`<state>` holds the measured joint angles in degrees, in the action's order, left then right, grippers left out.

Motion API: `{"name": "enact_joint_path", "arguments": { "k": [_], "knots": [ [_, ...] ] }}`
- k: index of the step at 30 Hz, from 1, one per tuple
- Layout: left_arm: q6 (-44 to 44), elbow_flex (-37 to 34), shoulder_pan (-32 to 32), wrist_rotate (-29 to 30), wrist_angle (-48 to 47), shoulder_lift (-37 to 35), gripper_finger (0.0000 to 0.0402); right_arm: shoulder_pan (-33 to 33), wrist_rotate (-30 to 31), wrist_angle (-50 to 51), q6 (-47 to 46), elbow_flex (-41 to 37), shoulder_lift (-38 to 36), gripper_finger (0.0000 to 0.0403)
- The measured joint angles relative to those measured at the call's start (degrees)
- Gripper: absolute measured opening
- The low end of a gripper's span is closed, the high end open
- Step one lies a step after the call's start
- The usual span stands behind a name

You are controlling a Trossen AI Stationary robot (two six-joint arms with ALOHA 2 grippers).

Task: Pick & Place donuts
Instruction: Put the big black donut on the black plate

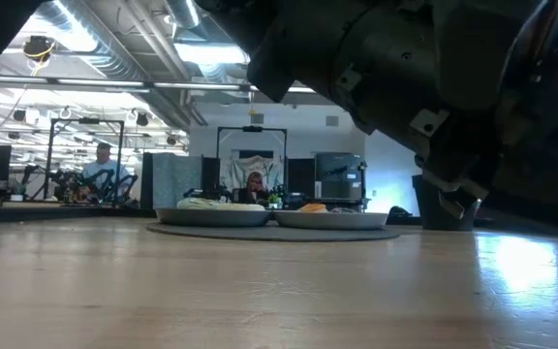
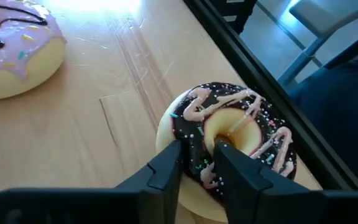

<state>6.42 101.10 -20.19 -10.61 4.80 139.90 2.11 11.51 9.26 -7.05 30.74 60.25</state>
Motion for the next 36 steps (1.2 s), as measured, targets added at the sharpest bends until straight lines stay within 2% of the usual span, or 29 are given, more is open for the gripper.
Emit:
{"name": "enact_joint_path", "arguments": {
  "k": [7, 13, 18, 24, 29, 36],
  "knots": [
    [0.32, -0.02, 0.05, -0.19, 0.11, 0.04, 0.0011, -0.01, -0.02, 0.01, 0.0, 0.0, 0.0, 0.0172],
    [0.63, -0.11, 0.35, -1.23, -0.4, -0.42, 0.0007, 0.0, -0.04, 0.02, 0.0, 0.0, 0.0, 0.0172],
    [0.91, -0.18, 1.71, -1.55, -7.67, -4.93, 0.0005, 0.0, -0.07, 0.04, 0.02, 0.0, 0.0, 0.0172],
    [-2.59, -1.41, 3.88, -1.51, -19.22, -13.91, 0.0004, -0.02, -0.13, 0.03, 0.0, 0.0, 0.0, 0.0172],
    [-0.77, -9.67, 7.55, 0.81, -22.77, -24.41, 0.0004, 0.0, -0.13, 0.09, -0.13, 0.0, 0.0, 0.0172],
    [5.74, -28.92, 13.33, 11.49, -21.02, -41.83, 0.0004, 0.0, -0.13, 2.21, -0.18, 0.0, 0.0, 0.0172]
  ]
}}
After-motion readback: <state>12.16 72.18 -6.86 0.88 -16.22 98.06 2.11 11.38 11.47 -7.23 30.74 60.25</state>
